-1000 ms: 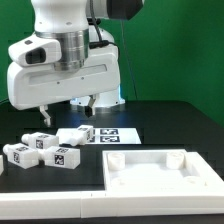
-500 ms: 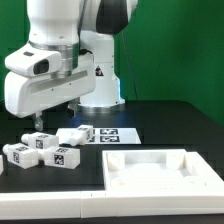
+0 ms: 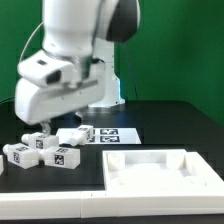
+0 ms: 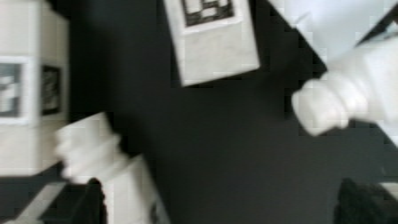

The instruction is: Assemble one leg

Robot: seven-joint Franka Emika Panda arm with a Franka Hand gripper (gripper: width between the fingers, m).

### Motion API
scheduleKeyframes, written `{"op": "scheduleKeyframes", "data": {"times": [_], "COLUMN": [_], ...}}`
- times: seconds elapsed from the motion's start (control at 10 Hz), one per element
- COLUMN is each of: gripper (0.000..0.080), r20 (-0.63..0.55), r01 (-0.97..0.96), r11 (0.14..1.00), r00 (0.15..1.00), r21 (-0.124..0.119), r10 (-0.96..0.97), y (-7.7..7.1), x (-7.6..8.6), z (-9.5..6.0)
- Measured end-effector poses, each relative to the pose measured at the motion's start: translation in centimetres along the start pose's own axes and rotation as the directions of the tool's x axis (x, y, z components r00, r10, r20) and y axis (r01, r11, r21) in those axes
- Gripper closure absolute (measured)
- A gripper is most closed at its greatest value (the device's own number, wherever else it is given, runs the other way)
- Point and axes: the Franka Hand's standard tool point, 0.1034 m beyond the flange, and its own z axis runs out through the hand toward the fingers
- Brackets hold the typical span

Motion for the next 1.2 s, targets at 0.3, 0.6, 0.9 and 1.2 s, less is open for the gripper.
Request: {"op": "scheduleKeyframes", "data": {"times": [0.3,0.6,0.9,1.2], "gripper": [0.0151,0.0151,0.0151,0.0151], "r20": [0.163,0.32,0.466,0.509], "r01": [-0.006,0.032,0.059,0.073], "r11": [0.999,0.996,0.994,0.991], "r00": [0.987,0.946,0.879,0.852], "r21": [0.037,0.081,0.095,0.111], "r10": [0.0,-0.056,-0.097,-0.12], "y": [0.0,-0.6,0.1,-0.2], "x": [-1.6,-1.9,-5.3,-4.7], "z": [1.4,1.2,1.0,1.3]}}
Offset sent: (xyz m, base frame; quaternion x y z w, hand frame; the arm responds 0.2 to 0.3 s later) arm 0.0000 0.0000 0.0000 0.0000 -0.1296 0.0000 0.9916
